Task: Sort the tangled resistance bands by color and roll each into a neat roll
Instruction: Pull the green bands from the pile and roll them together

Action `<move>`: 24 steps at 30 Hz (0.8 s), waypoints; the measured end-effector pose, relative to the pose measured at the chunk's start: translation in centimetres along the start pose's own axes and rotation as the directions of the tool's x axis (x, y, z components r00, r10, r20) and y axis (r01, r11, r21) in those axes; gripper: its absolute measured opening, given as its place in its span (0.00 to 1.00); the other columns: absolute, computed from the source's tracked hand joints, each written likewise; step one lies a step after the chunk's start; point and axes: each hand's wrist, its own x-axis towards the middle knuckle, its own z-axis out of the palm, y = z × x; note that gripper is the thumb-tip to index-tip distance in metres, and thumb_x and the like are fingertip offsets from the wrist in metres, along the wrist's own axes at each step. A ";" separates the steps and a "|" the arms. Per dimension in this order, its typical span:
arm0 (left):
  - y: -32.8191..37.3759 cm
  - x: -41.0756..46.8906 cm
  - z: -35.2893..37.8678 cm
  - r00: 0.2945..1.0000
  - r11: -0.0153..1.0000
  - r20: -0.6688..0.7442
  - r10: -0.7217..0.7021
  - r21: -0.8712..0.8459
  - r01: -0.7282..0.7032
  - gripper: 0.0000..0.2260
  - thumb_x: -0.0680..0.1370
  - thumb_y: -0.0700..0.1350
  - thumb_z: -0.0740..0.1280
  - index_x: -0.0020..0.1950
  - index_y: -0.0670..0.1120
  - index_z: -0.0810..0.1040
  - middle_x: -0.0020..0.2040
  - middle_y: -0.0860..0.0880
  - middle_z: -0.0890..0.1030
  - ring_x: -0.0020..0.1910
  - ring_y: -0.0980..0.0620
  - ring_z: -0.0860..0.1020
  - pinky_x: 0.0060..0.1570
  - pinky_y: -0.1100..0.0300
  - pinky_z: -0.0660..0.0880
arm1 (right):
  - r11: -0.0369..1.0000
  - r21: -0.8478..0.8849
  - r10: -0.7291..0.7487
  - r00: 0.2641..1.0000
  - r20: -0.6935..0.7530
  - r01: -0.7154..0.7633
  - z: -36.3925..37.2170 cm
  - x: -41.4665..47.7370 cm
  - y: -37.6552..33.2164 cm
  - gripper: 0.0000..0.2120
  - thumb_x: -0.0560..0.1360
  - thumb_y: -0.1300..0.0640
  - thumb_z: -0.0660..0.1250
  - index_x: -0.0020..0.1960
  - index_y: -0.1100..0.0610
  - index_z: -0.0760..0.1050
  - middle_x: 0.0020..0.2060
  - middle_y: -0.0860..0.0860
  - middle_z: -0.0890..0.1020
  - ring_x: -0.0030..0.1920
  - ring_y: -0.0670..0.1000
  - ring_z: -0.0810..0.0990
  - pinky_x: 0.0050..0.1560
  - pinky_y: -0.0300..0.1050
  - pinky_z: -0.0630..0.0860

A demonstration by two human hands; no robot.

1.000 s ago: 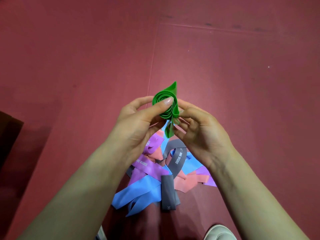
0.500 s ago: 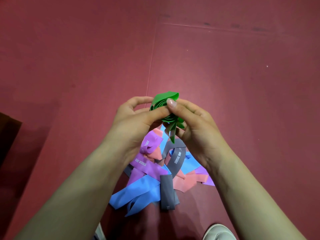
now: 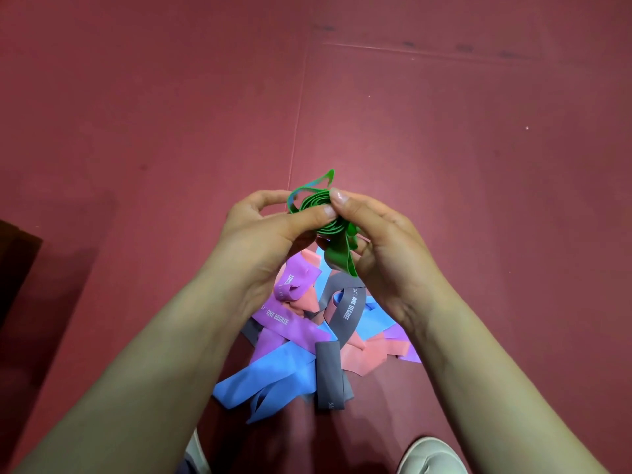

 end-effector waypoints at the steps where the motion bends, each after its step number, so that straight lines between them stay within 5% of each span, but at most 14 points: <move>1: 0.1 -0.1 0.1 1.000 1.000 0.000 -0.008 -0.018 0.008 0.20 0.66 0.33 0.75 0.55 0.41 0.75 0.32 0.47 0.83 0.30 0.52 0.81 0.36 0.63 0.79 | 1.000 -0.001 -0.001 1.000 -0.005 0.001 0.0 0.0 0.0 0.13 0.64 0.49 0.71 0.46 0.54 0.82 0.39 0.51 0.84 0.40 0.48 0.82 0.38 0.39 0.76; 6: 0.2 -0.3 0.2 0.996 0.998 0.074 -0.057 -0.023 0.059 0.24 0.69 0.35 0.73 0.64 0.37 0.73 0.43 0.43 0.83 0.37 0.51 0.82 0.40 0.64 0.80 | 0.999 -0.033 0.007 0.999 -0.043 -0.009 -0.1 0.0 -0.2 0.10 0.70 0.50 0.70 0.45 0.56 0.81 0.35 0.51 0.82 0.36 0.48 0.79 0.33 0.38 0.74; 11: 0.0 -0.4 0.3 0.995 0.997 0.090 -0.045 0.065 0.039 0.07 0.72 0.36 0.71 0.50 0.39 0.80 0.36 0.47 0.83 0.34 0.54 0.81 0.41 0.66 0.79 | 1.000 -0.009 0.004 0.999 -0.050 -0.004 -0.1 0.1 0.0 0.09 0.72 0.52 0.70 0.46 0.57 0.81 0.35 0.51 0.83 0.36 0.48 0.80 0.34 0.37 0.75; 20: -0.2 -0.5 0.3 0.991 0.982 0.118 -0.058 0.185 0.036 0.07 0.74 0.40 0.70 0.51 0.44 0.83 0.45 0.46 0.83 0.45 0.52 0.77 0.49 0.63 0.71 | 1.000 -0.008 -0.012 0.998 -0.064 0.011 -0.1 0.2 0.2 0.10 0.71 0.51 0.70 0.47 0.57 0.82 0.39 0.54 0.84 0.40 0.50 0.82 0.39 0.41 0.75; 24: -0.2 -0.5 0.2 0.990 0.978 0.124 -0.063 0.204 0.036 0.08 0.76 0.43 0.69 0.53 0.44 0.83 0.49 0.44 0.84 0.51 0.48 0.81 0.59 0.56 0.73 | 1.000 -0.021 -0.015 0.998 -0.067 0.014 -0.1 0.3 0.3 0.07 0.73 0.53 0.69 0.44 0.57 0.82 0.38 0.54 0.83 0.38 0.51 0.80 0.38 0.42 0.73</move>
